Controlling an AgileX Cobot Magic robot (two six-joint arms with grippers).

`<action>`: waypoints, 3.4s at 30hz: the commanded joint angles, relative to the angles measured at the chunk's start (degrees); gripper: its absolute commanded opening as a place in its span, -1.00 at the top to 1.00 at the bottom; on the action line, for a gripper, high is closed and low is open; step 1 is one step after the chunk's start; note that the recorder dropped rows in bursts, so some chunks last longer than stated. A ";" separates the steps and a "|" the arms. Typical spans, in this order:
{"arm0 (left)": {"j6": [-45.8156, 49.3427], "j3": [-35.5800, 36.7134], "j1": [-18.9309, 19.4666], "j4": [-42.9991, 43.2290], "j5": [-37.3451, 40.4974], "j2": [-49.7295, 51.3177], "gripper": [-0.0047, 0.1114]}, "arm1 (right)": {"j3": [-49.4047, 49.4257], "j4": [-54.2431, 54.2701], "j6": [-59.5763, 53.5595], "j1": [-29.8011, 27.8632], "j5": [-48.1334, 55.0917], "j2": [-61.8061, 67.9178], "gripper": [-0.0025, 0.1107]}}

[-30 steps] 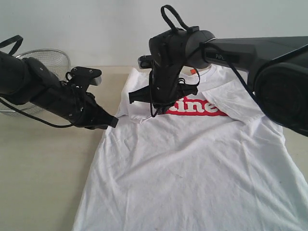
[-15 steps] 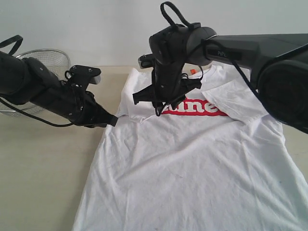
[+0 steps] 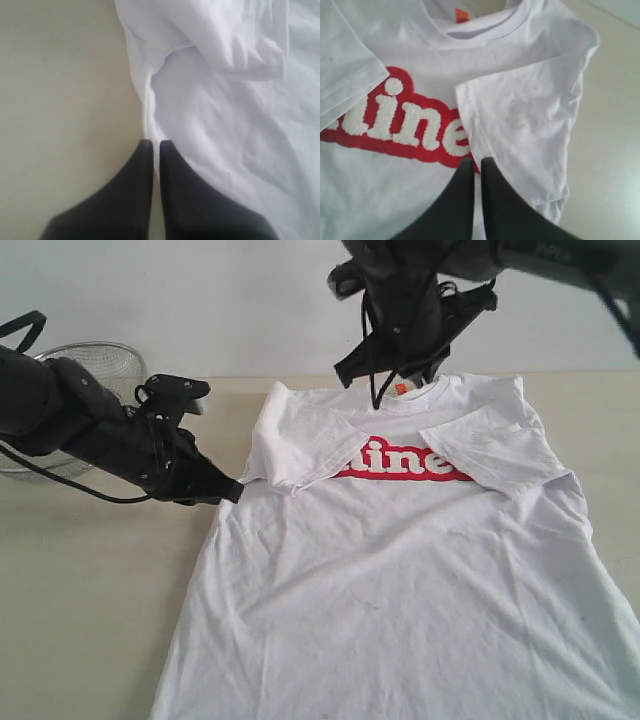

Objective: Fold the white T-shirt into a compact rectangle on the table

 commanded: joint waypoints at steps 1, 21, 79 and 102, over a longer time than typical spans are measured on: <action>0.08 0.49 1.98 0.47 1.68 -3.17 0.84 | 7.77 -0.98 1.34 -0.53 0.60 -11.40 0.96; -12.29 35.34 2.17 -5.68 5.92 -29.73 0.84 | 81.43 10.79 15.27 -0.53 -19.51 -70.02 0.96; 19.05 41.57 2.17 -34.90 12.69 -29.73 0.84 | 82.60 39.18 -29.59 -46.83 -19.60 -39.14 -0.11; 19.44 41.57 2.17 -34.90 12.71 -29.73 0.84 | 82.60 49.91 -36.77 -46.83 -20.23 -24.46 0.16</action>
